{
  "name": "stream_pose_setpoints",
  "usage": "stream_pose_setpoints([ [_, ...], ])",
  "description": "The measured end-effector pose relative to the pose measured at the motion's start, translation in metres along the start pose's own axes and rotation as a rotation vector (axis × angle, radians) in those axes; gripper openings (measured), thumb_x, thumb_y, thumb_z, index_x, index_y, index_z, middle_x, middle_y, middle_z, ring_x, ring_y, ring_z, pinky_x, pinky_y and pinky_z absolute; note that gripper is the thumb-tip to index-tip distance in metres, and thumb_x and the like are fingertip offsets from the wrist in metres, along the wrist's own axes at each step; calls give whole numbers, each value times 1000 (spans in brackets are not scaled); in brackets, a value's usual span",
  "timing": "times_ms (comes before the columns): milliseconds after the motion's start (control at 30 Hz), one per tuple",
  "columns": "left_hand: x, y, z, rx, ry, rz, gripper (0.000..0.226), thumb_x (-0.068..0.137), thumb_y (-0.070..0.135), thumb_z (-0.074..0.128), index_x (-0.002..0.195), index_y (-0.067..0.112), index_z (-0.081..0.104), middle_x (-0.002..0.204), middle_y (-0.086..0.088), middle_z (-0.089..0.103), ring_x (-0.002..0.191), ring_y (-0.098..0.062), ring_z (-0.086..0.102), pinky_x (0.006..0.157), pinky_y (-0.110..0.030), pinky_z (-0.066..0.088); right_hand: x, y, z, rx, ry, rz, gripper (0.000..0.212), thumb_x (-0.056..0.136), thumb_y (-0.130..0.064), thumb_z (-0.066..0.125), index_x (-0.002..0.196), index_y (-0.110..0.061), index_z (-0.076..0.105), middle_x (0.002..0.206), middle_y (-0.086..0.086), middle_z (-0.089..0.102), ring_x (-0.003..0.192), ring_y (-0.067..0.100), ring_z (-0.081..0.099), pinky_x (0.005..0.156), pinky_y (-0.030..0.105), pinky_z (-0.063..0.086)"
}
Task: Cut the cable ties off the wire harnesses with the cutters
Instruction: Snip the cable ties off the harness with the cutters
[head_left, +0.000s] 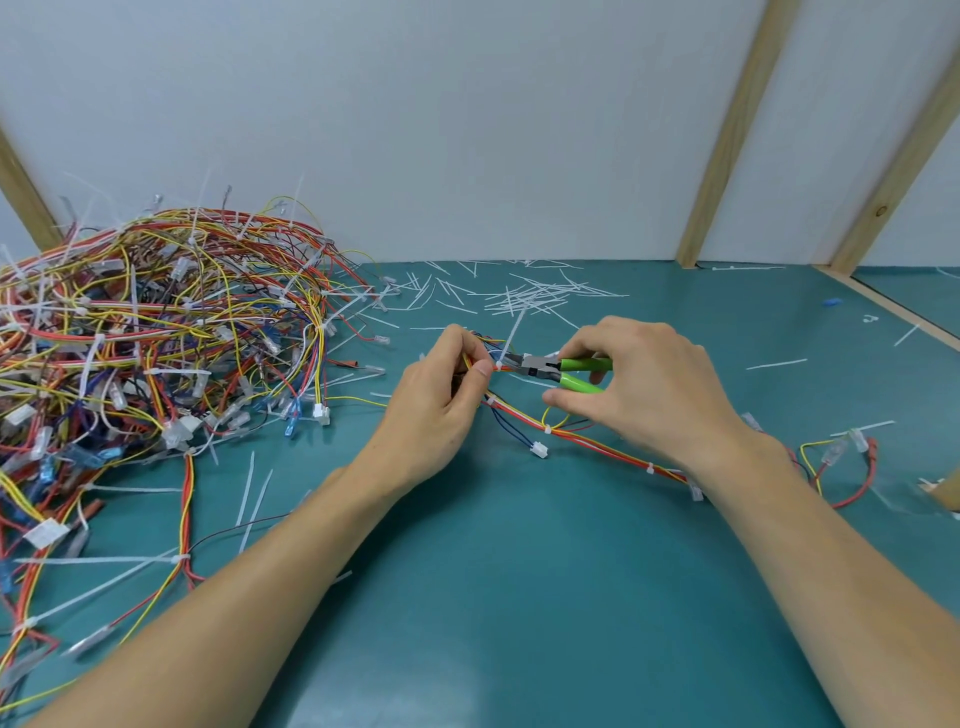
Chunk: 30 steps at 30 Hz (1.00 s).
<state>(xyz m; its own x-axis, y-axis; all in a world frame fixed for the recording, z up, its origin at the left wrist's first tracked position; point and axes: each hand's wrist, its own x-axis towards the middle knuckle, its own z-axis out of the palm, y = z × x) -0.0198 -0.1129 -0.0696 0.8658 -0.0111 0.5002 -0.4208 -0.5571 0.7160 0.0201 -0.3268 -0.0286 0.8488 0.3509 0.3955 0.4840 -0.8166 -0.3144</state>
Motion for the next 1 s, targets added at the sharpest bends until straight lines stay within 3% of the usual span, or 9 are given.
stream_pose_setpoints([
  [67,0,0,1,2,-7,22,9,105,17,50,96,18,50,69,3,53,66,-23,45,66,-38,39,0,0,1,0,-2,-4,34,76,-61,80,100,-39,72,93,-15,65,92,12,63,74,34,46],
  [233,-1,0,2,21,-13,60,10,104,16,49,97,22,48,69,4,51,66,-22,44,65,-39,39,0,1,2,-3,1,-8,30,77,-60,80,97,-38,74,93,-15,67,94,13,63,74,34,45],
  [567,0,1,2,-20,-4,13,15,104,14,51,101,23,38,73,-12,51,62,-10,42,60,-19,34,1,1,2,-15,-2,-11,24,79,-56,79,91,-37,76,90,-14,67,92,14,60,69,33,38],
  [1000,0,1,1,-18,4,5,12,103,13,51,102,18,40,73,-17,51,61,-11,39,60,-21,33,0,-1,3,-8,-23,6,13,79,-48,78,84,-36,76,84,-12,68,85,14,61,66,32,39],
])
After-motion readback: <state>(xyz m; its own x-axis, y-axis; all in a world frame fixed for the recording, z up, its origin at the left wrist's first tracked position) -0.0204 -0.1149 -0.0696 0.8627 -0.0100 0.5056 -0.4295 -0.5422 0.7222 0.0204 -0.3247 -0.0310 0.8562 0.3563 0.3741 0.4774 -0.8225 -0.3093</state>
